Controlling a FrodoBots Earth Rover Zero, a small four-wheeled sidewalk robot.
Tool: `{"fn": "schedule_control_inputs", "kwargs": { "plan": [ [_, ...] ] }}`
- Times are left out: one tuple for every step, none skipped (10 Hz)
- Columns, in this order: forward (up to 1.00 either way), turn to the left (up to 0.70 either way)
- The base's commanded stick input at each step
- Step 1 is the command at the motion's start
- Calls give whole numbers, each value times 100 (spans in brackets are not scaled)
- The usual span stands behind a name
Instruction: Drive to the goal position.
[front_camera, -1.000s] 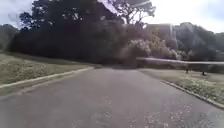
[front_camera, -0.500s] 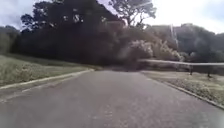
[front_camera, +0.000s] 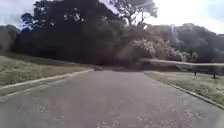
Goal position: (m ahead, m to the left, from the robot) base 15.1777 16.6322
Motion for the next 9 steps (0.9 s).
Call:
{"fn": "schedule_control_inputs", "kwargs": {
  "plan": [
    [100,0],
    [100,0],
    [100,0],
    [100,0],
    [100,0],
    [100,0],
    [100,0],
    [100,0],
    [100,0]
  ]
}}
